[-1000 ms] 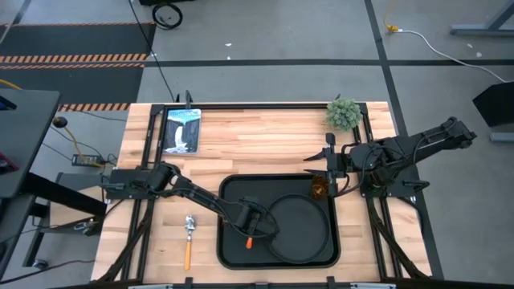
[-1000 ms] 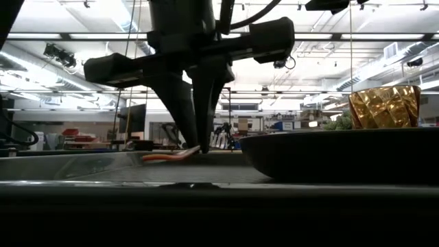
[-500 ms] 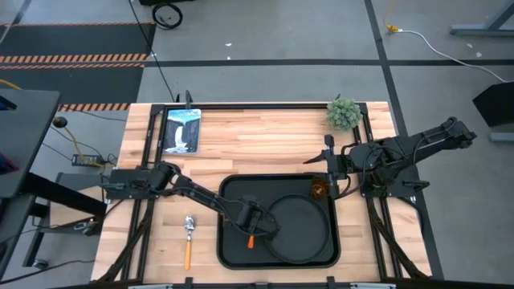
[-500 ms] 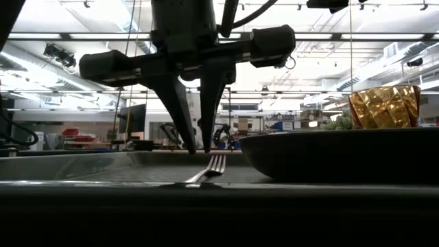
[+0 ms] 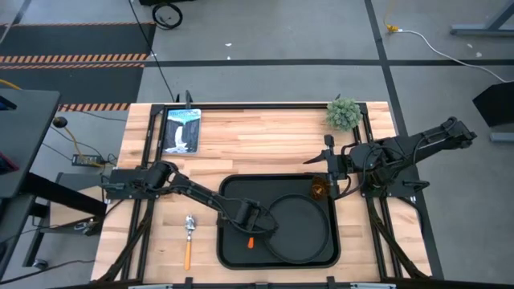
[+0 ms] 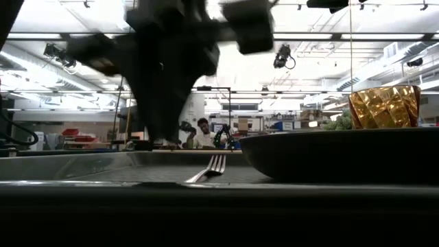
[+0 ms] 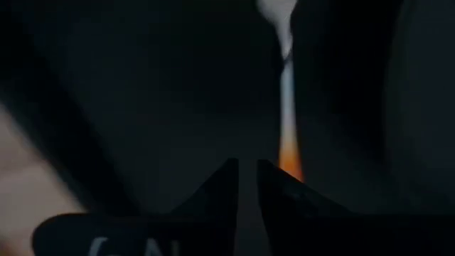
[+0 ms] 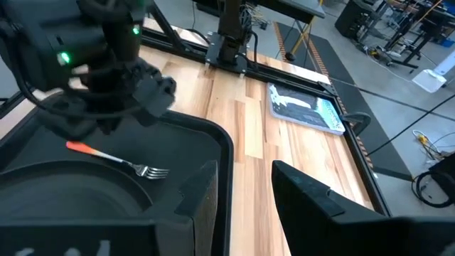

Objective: Pick and place plate/cup/fork/spoon on tray
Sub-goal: Put the green spoon on the black serving tray to the left side of the orange fork

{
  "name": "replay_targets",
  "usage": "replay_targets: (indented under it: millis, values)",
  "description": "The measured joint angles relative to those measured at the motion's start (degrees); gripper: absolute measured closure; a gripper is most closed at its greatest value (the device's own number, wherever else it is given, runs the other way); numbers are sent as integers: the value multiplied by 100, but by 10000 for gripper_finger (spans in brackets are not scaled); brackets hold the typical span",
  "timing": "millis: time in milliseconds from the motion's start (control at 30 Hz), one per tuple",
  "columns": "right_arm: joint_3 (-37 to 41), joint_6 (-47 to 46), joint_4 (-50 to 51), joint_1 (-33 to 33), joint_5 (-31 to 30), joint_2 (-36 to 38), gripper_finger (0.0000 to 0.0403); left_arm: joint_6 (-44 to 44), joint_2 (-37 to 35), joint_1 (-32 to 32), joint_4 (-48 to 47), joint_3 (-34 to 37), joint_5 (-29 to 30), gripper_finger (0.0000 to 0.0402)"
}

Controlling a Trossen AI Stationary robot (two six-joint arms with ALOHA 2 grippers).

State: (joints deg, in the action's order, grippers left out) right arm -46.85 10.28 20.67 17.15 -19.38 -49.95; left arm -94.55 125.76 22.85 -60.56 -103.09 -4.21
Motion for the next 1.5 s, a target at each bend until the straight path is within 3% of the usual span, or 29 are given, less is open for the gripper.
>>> replay_targets:
  millis: [233, 467, 767, 900, 1200, 1367, 1500]
  values:
    - [1, 0, -10, 0, 13, -2, 261, -668, -298, 534, -1037, 0, -506, 343]
    - [1, 17, -17, 0, 174, -2, 261, -1678, -432, 1097, -1739, -2, -501, 391]
    - [2, 61, -59, 0, 178, -2, 261, -2135, -764, 1331, -2250, 299, -162, 397]
    - [2, 57, -50, 0, 179, -4, 261, -2387, -1154, 1368, -1847, 997, -157, 398]
    - [2, 48, -48, 0, 177, -4, 261, -3417, -2014, 1824, 155, 2850, -350, 396]
    - [2, 55, -49, 0, 177, -4, 261, -3754, -2099, 2097, 252, 3137, -878, 381]
    - [2, 57, -55, 0, 177, -4, 261, -3866, -2089, 2129, 247, 3154, -950, 358]
